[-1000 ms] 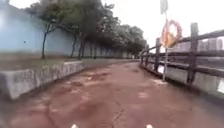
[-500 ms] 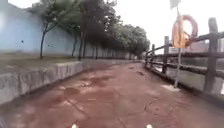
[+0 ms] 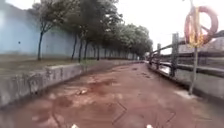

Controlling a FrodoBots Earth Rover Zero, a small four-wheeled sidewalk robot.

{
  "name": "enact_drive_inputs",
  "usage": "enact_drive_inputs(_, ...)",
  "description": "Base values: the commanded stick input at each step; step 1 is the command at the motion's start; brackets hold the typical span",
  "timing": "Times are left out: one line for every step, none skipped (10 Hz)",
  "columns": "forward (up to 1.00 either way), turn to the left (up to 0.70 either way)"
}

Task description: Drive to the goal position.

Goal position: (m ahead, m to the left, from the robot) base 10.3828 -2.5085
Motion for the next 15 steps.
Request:
enact_drive_inputs(0.85, 0.02)
enact_drive_inputs(0.85, 0.02)
enact_drive_inputs(0.85, 0.02)
enact_drive_inputs(0.85, -0.23)
enact_drive_inputs(0.85, -0.32)
enact_drive_inputs(0.85, -0.32)
enact_drive_inputs(0.85, -0.32)
enact_drive_inputs(0.85, -0.32)
enact_drive_inputs(0.85, -0.32)
enact_drive_inputs(0.85, -0.1)
enact_drive_inputs(0.85, 0.02)
enact_drive_inputs(0.85, 0.02)
enact_drive_inputs(0.85, 0.02)
enact_drive_inputs(0.85, 0.02)
enact_drive_inputs(0.85, 0.02)
